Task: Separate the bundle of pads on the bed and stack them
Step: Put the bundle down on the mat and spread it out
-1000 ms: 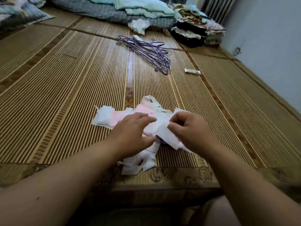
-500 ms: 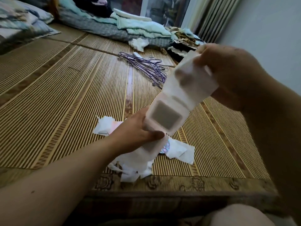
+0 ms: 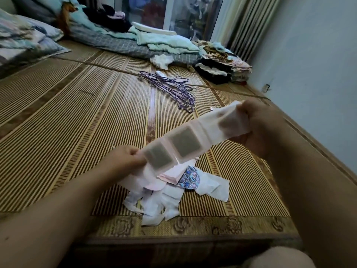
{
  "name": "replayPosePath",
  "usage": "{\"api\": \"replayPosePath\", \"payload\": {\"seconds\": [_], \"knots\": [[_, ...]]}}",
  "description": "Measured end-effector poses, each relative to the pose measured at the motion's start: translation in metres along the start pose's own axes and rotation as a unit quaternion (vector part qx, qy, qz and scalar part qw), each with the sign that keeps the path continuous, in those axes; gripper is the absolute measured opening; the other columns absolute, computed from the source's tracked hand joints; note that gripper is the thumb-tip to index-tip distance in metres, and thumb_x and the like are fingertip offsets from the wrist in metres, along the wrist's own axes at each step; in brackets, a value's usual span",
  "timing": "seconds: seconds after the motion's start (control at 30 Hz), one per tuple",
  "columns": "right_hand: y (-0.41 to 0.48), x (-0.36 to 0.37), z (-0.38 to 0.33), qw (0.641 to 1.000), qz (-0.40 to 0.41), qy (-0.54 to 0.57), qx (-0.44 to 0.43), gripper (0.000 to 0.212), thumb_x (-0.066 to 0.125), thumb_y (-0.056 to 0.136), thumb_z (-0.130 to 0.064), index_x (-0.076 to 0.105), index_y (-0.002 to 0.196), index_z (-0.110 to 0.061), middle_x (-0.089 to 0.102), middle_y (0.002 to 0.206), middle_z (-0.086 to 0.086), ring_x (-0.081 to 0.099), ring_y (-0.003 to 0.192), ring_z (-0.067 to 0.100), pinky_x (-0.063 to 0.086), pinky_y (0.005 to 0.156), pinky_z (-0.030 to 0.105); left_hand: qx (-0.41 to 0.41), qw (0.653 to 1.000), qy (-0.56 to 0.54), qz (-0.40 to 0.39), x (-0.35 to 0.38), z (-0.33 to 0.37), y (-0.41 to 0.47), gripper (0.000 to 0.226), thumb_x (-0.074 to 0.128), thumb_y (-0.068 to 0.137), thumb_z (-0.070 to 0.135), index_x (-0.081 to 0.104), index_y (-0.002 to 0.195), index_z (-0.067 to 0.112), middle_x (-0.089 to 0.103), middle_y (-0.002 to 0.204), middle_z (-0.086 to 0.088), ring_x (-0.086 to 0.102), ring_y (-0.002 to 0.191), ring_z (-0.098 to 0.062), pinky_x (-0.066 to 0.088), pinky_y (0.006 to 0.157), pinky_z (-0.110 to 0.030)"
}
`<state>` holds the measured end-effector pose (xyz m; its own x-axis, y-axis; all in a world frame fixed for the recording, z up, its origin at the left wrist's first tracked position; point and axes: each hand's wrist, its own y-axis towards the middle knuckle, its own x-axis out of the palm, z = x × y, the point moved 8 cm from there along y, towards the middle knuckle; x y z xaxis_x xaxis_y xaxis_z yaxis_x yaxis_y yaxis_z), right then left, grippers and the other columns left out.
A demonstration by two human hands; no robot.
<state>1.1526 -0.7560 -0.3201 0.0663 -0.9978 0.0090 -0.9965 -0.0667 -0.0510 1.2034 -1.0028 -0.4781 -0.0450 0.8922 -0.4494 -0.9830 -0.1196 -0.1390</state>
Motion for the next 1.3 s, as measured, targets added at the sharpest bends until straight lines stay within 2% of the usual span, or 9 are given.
{"api": "replayPosePath", "payload": {"seconds": [0.07, 0.27, 0.37, 0.67, 0.83, 0.97, 1.07, 1.17, 1.3], "knots": [[0.003, -0.004, 0.01, 1.0, -0.005, 0.004, 0.018, 0.016, 0.044, 0.093, -0.014, 0.053, 0.099, -0.003, 0.061, 0.101, 0.021, 0.063, 0.081, 0.029, 0.057, 0.06, 0.041, -0.025, 0.999, -0.027, 0.039, -0.02, -0.01, 0.0, 0.017, 0.062, 0.084, 0.024, 0.064, 0.081, 0.008, 0.065, 0.074, -0.011, 0.061, 0.061, -0.022, 0.046, 0.053, -0.028], [0.015, -0.029, 0.041, 0.997, 0.048, 0.022, 0.063, 0.014, 0.047, 0.092, -0.016, 0.052, 0.101, -0.007, 0.056, 0.088, 0.01, 0.063, 0.061, 0.018, 0.052, 0.042, 0.027, -0.091, 0.983, -0.148, 0.067, -0.057, -0.035, -0.005, 0.028, 0.067, 0.079, 0.031, 0.067, 0.09, 0.005, 0.069, 0.078, -0.015, 0.066, 0.062, -0.026, 0.053, 0.055, -0.035], [0.019, -0.049, 0.063, 0.991, 0.096, -0.026, 0.089, 0.011, 0.051, 0.088, -0.016, 0.052, 0.097, -0.009, 0.053, 0.093, 0.011, 0.06, 0.077, 0.024, 0.05, 0.039, 0.026, -0.131, 0.972, -0.185, 0.059, -0.06, -0.042, -0.011, 0.027, 0.066, 0.08, 0.028, 0.064, 0.094, 0.006, 0.069, 0.082, -0.018, 0.066, 0.062, -0.026, 0.053, 0.052, -0.034], [0.011, -0.086, 0.113, 0.945, 0.175, -0.271, 0.059, 0.008, 0.064, 0.082, -0.017, 0.064, 0.074, -0.016, 0.066, 0.082, 0.009, 0.065, 0.078, 0.027, 0.058, 0.071, 0.045, -0.174, 0.972, -0.15, -0.045, -0.012, -0.042, -0.015, 0.016, 0.058, 0.087, 0.007, 0.071, 0.098, 0.007, 0.07, 0.096, -0.016, 0.069, 0.079, -0.027, 0.057, 0.054, -0.029], [0.006, -0.064, 0.135, 0.941, 0.134, -0.311, 0.023, 0.013, 0.065, 0.084, -0.022, 0.065, 0.071, -0.022, 0.069, 0.078, 0.001, 0.065, 0.074, 0.019, 0.054, 0.063, 0.035, -0.15, 0.979, -0.133, -0.02, -0.006, -0.036, -0.009, 0.013, 0.065, 0.084, 0.011, 0.067, 0.095, 0.005, 0.072, 0.089, -0.017, 0.071, 0.067, -0.021, 0.055, 0.054, -0.029], [0.006, -0.023, 0.146, 0.963, 0.052, -0.264, 0.025, 0.012, 0.067, 0.085, -0.023, 0.067, 0.073, -0.021, 0.07, 0.072, 0.003, 0.067, 0.065, 0.019, 0.061, 0.062, 0.043, -0.114, 0.985, -0.129, 0.009, -0.012, -0.029, -0.005, 0.009, 0.066, 0.084, 0.012, 0.07, 0.092, 0.013, 0.074, 0.08, -0.008, 0.072, 0.074, -0.023, 0.059, 0.069, -0.039], [0.008, 0.005, 0.157, 0.948, -0.009, -0.316, 0.028, 0.014, 0.065, 0.086, -0.024, 0.069, 0.073, -0.024, 0.069, 0.069, -0.002, 0.067, 0.064, 0.016, 0.061, 0.065, 0.044, -0.109, 0.985, -0.131, 0.012, -0.013, -0.029, -0.006, 0.012, 0.066, 0.083, 0.011, 0.07, 0.092, 0.018, 0.074, 0.078, -0.004, 0.072, 0.076, -0.023, 0.059, 0.072, -0.041], [0.007, 0.025, 0.168, 0.928, -0.061, -0.366, 0.032, 0.025, 0.059, 0.09, -0.027, 0.074, 0.078, -0.012, 0.071, 0.071, 0.004, 0.067, 0.069, 0.023, 0.058, 0.072, 0.048, -0.111, 0.984, -0.14, 0.003, -0.011, -0.029, -0.009, 0.014, 0.066, 0.083, 0.01, 0.069, 0.095, 0.016, 0.074, 0.085, -0.008, 0.072, 0.078, -0.024, 0.06, 0.066, -0.036], [0.009, 0.028, 0.177, 0.946, -0.073, -0.309, 0.071, 0.042, 0.051, 0.094, -0.031, 0.071, 0.072, -0.002, 0.073, 0.071, 0.013, 0.069, 0.072, 0.032, 0.056, 0.076, 0.053, -0.113, 0.982, -0.153, -0.006, -0.002, -0.021, -0.011, 0.016, 0.063, 0.085, 0.007, 0.067, 0.098, 0.014, 0.072, 0.089, -0.01, 0.072, 0.071, -0.02, 0.056, 0.056, -0.028]]}}
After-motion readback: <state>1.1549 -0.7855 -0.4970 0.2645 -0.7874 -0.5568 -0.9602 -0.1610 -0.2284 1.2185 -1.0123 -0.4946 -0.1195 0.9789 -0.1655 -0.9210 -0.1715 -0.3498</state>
